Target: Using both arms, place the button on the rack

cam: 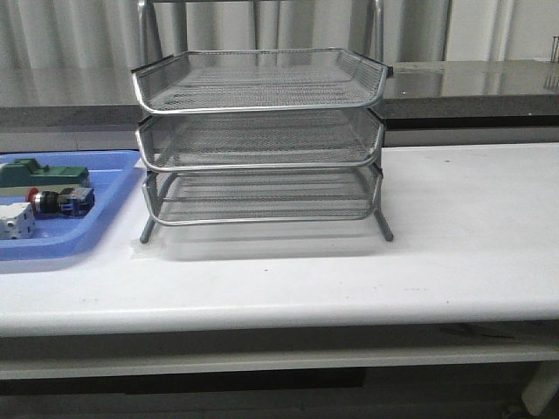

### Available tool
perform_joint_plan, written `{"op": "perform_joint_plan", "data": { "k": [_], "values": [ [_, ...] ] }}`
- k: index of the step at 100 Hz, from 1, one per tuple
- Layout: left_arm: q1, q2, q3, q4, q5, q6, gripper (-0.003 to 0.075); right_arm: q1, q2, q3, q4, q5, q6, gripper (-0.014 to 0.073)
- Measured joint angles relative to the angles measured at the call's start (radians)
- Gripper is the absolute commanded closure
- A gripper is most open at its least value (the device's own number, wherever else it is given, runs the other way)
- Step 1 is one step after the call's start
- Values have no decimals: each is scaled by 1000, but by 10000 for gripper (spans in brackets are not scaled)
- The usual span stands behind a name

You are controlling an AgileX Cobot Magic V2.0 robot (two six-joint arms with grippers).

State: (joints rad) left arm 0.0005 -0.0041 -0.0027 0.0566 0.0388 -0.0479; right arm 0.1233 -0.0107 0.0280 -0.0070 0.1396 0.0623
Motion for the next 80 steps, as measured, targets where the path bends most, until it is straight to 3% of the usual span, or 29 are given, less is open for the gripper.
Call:
{"op": "perform_joint_plan", "data": {
  "k": [80],
  "values": [
    [0,0,0,0,0,0,741,0,0,0,0,-19,0,651]
  ]
}}
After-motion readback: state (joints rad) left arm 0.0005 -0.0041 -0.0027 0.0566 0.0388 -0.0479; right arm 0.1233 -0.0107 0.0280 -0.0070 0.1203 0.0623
